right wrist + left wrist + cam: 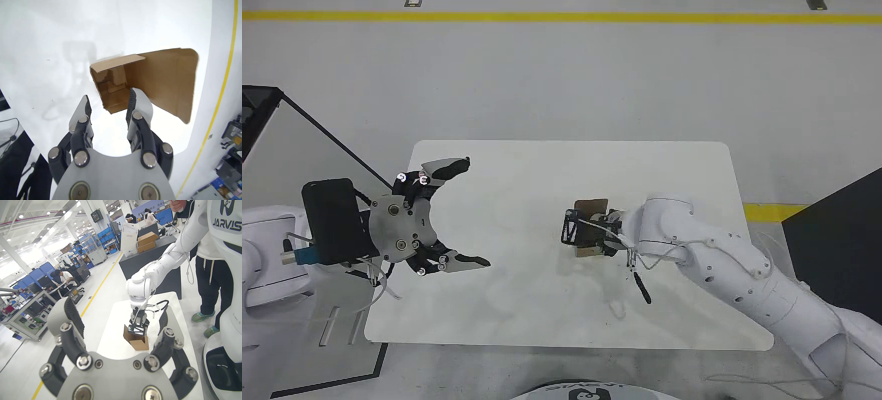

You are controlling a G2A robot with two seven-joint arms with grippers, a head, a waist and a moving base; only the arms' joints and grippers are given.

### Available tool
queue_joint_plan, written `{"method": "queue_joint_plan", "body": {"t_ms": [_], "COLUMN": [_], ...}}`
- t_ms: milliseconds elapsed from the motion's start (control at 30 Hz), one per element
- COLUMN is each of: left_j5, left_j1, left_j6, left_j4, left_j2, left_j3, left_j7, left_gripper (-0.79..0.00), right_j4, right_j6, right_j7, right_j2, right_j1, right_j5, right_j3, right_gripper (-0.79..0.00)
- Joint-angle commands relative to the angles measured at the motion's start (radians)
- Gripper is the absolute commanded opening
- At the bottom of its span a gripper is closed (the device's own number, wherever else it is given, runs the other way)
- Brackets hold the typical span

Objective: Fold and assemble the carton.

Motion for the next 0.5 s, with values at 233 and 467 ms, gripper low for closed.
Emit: {"method": "queue_joint_plan", "body": {"t_ms": [233,467], "left_j5": [0.0,0.0], "left_j1": [0.0,0.0], "left_j6": [0.0,0.0], "left_j4": [0.0,0.0], "left_j2": [0.0,0.0], "left_j3": [0.0,0.0], "left_j7": [0.0,0.0], "left_gripper": [0.0,0.0], "right_j4": [-0.082,-0.082], "right_j6": [-0.016,-0.016], "right_j7": [-0.086,-0.086], "right_j2": [0.067,0.067], "right_j1": [-0.17,-0.17], "right_j5": [0.109,0.109], "right_j3": [0.218,0.218], "right_gripper": [0.0,0.0]}}
